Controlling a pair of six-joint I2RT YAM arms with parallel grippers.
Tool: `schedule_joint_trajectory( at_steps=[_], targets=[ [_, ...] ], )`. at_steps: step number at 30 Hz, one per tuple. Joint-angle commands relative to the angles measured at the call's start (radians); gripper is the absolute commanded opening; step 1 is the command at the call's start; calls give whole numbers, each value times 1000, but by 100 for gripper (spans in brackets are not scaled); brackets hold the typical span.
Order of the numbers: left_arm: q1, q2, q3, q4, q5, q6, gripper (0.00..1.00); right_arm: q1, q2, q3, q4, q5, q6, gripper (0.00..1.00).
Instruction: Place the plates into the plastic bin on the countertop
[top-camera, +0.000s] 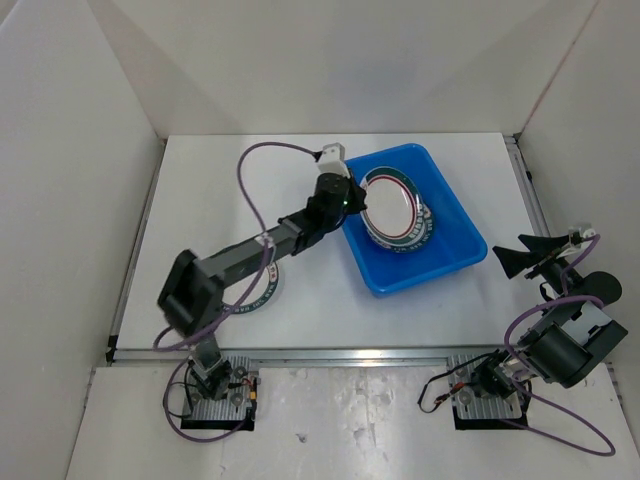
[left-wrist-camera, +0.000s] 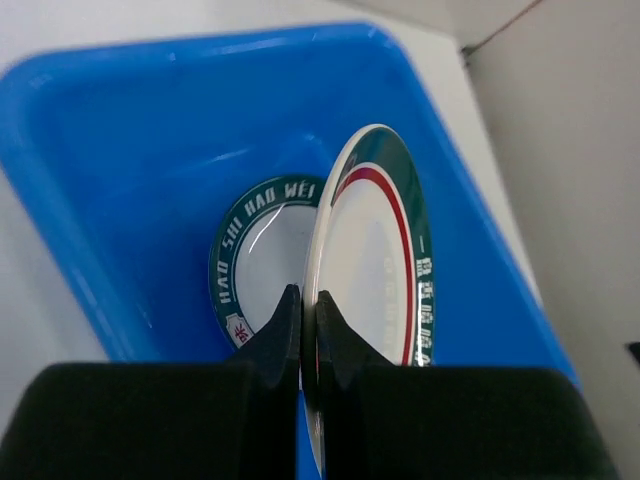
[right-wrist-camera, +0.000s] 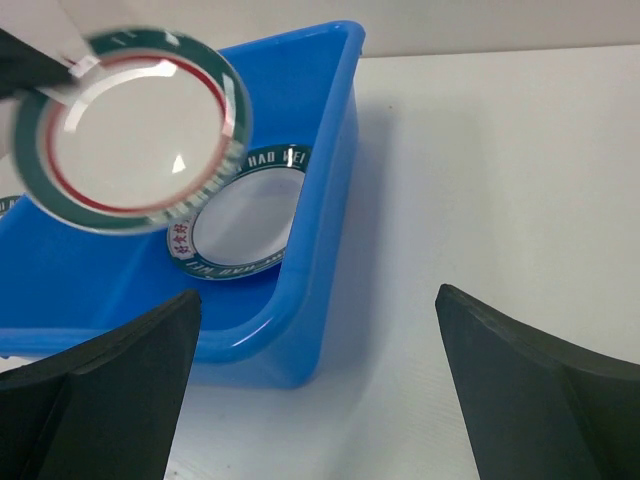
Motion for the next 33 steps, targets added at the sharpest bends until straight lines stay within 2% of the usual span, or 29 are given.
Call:
schedule_joint_trajectory(
  at_steps=[1, 5, 10, 12, 14, 16, 17, 20, 23, 29, 33],
  targets=[
    [4, 23, 79, 81, 5, -15, 3, -3, -21, -6, 279, -14, -23, 100],
    [10, 210, 222, 46, 44, -26, 3, -3, -21, -7, 279, -14, -25, 100],
    [1, 391, 373, -34, 26, -3, 4, -3, -21, -7, 279, -14, -25, 100],
    [-7, 433, 412, -62, 12, 23, 8, -3, -21, -7, 279, -14, -25, 100],
    [-14, 470, 446, -96, 9, 57, 17, -3, -21, -7, 279, -14, -25, 100],
    [-21, 489, 460, -117, -3, 92, 26, -3, -21, -7, 279, -14, -25, 100],
    [-25, 497, 461, -125, -17, 116, 35, -3, -21, -7, 279, -14, -25, 100],
    [-34, 503, 457, -136, -52, 172, 53, -3, -21, -7, 279, -14, -25, 100],
    [-44, 508, 455, -148, -75, 227, 63, -3, -21, -7, 279, -14, -25, 100],
    [-71, 476, 449, -137, -118, 336, 66, -3, -21, -7, 279, -14, -25, 100],
    [-122, 364, 385, -64, -182, 472, 65, -3, -21, -7, 279, -14, -25, 100]
  ],
)
